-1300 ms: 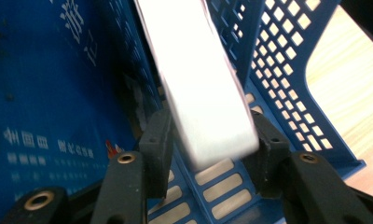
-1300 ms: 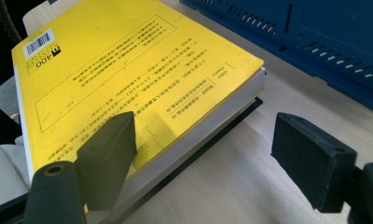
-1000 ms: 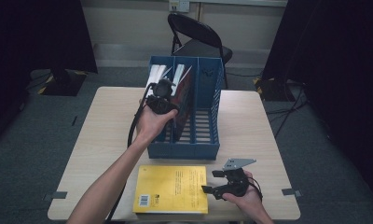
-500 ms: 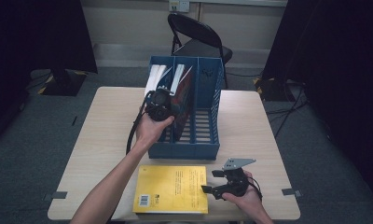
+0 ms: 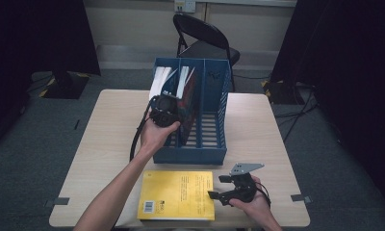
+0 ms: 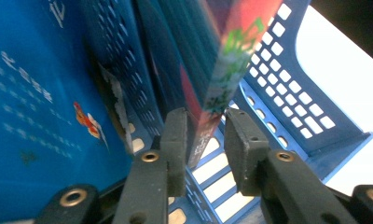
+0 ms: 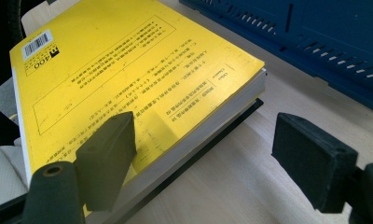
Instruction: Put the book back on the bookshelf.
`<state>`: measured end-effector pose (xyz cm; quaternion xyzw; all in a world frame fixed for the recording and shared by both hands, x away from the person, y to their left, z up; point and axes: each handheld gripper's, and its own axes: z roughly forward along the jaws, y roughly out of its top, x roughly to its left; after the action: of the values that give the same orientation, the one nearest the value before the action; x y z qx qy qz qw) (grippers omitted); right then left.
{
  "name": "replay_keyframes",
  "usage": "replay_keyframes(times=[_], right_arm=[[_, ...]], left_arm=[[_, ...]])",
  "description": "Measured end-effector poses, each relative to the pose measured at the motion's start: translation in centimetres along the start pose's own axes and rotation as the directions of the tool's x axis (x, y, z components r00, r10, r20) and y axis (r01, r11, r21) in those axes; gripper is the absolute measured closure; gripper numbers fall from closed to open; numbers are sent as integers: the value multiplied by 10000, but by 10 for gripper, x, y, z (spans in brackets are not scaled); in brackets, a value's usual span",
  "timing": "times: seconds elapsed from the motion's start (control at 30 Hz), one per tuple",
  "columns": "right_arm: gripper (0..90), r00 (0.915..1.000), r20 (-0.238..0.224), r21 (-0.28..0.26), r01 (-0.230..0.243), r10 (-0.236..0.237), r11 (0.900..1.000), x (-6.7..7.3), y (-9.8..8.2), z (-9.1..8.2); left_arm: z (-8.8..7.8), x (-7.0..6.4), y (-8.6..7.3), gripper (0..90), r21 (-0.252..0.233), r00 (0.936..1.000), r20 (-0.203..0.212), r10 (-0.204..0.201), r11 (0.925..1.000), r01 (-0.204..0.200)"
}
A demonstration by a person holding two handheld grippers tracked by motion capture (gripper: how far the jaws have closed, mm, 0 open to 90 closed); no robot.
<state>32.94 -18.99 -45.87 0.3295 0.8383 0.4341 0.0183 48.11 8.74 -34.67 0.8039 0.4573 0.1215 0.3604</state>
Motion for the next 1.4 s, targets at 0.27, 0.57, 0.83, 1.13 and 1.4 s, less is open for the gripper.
replay_keyframes(times=[0.27, 0.57, 0.83, 1.13, 1.4], right_arm=[[205, 10000, 7, -2, 15, -15, 10000, 1, 0, 0], [200, 10000, 53, -16, 40, -40, 10000, 1, 1, 1], [200, 10000, 90, -17, 16, -16, 10000, 1, 1, 1], [206, 9999, 109, -26, 49, -49, 10000, 2, 2, 3], [248, 9998, 168, -48, 102, -101, 9999, 4, 3, 4]], left_arm=[[-6, 1, -10, 654, -238, 9995, 328, 43, 9997, -35], [-18, 7, -28, 685, -169, 9946, 922, 477, 9988, -464], [-27, 1, -42, 702, -114, 9882, 1280, 837, 9965, -829], [-34, -4, -72, 693, -72, 9767, 1776, 1207, 9926, -1214], [-35, -5, -102, 678, 300, 9669, 2141, 1389, 9884, -1486]])
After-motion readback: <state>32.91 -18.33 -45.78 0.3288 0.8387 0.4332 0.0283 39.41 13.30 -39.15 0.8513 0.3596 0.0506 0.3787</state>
